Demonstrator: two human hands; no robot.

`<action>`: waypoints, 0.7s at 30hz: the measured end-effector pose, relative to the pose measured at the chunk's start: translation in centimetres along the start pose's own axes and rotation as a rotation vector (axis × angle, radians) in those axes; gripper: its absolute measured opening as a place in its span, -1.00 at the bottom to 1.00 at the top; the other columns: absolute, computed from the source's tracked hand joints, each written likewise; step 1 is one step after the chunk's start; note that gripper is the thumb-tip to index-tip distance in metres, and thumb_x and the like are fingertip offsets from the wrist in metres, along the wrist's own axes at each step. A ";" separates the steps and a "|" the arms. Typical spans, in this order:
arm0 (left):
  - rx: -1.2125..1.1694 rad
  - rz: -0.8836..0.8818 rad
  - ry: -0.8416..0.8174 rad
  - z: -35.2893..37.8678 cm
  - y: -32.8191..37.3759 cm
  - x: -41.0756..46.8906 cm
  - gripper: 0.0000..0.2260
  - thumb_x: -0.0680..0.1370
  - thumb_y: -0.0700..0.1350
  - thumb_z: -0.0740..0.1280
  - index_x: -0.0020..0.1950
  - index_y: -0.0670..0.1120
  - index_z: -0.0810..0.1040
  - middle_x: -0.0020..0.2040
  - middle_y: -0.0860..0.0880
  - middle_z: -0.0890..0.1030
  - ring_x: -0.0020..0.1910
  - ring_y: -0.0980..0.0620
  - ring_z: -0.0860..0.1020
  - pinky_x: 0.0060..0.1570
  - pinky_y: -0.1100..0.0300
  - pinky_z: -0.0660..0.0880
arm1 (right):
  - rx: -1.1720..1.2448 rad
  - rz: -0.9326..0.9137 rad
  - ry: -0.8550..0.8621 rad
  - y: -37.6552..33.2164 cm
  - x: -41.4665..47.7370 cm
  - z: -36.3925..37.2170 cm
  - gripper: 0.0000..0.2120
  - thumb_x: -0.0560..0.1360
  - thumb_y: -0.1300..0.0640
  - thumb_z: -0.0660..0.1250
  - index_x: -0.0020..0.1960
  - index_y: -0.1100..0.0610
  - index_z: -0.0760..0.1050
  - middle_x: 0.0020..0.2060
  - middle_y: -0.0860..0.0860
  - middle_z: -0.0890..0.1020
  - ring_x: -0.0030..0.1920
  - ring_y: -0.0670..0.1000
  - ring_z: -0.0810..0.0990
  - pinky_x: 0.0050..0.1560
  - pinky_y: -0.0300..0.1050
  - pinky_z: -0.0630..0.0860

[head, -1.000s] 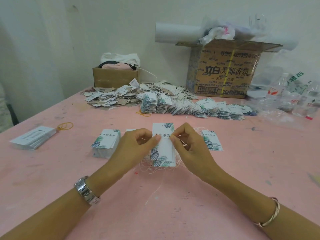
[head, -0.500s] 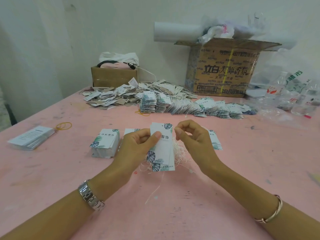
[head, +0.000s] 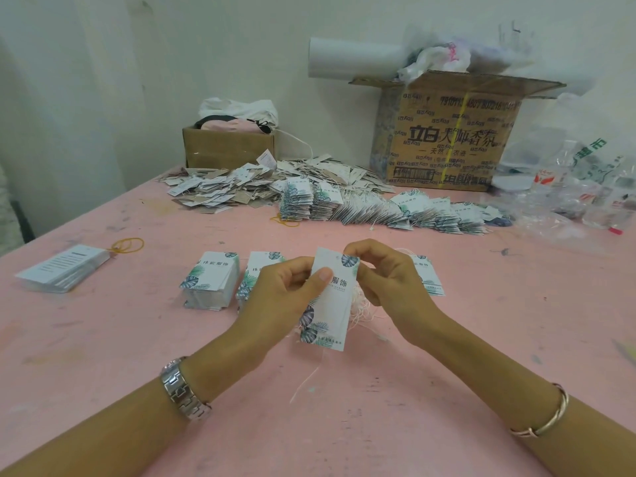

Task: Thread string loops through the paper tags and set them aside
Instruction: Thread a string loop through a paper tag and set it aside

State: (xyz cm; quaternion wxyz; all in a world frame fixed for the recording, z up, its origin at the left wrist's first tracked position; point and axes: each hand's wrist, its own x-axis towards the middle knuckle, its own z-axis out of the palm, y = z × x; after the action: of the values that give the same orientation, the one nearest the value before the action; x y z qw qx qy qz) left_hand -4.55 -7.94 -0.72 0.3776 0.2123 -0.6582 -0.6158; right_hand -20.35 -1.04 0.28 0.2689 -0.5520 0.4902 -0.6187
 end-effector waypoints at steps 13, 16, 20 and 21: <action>0.026 -0.012 -0.033 -0.1 -0.2 -0.1 -0.83 0.60 -0.17 0.31 0.14 -0.11 0.65 -0.03 -0.03 0.73 -0.06 0.06 0.68 -0.10 0.29 0.58 | -0.043 -0.011 -0.096 0.2 0.1 -0.6 -0.77 0.57 0.42 0.24 -0.07 0.13 0.53 -0.25 -0.16 0.59 -0.54 -0.19 0.26 -0.49 -0.32 0.16; 0.020 -0.014 -0.027 0.0 -0.3 -0.1 -0.83 0.60 -0.19 0.31 0.14 -0.12 0.64 -0.03 -0.04 0.73 -0.08 0.07 0.68 -0.10 0.29 0.58 | -0.059 -0.035 -0.108 0.2 0.1 -0.7 -0.72 0.55 0.49 0.21 -0.08 0.14 0.52 -0.24 -0.16 0.59 -0.55 -0.21 0.31 -0.48 -0.39 0.21; 0.016 -0.017 -0.028 0.1 -0.3 -0.1 -0.84 0.60 -0.19 0.32 0.13 -0.13 0.64 -0.03 -0.03 0.73 -0.08 0.08 0.68 -0.09 0.28 0.59 | -0.017 -0.015 -0.110 0.5 0.1 -0.8 -0.72 0.55 0.46 0.21 -0.08 0.12 0.53 -0.22 -0.15 0.61 -0.54 -0.20 0.26 -0.50 -0.34 0.18; 0.026 -0.013 -0.014 0.2 -0.2 -0.1 -0.85 0.59 -0.19 0.33 0.12 -0.10 0.63 -0.04 -0.02 0.72 -0.11 0.11 0.67 -0.11 0.29 0.58 | -0.006 -0.005 -0.112 0.5 0.1 -0.8 -0.75 0.54 0.43 0.23 -0.08 0.11 0.54 -0.22 -0.14 0.61 -0.53 -0.18 0.24 -0.50 -0.33 0.17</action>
State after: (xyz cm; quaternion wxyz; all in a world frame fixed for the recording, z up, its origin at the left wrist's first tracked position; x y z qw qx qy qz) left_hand -4.67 -7.77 -0.98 0.3663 0.2172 -0.6675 -0.6108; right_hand -21.19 -1.06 -0.12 0.2927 -0.5879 0.4746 -0.5861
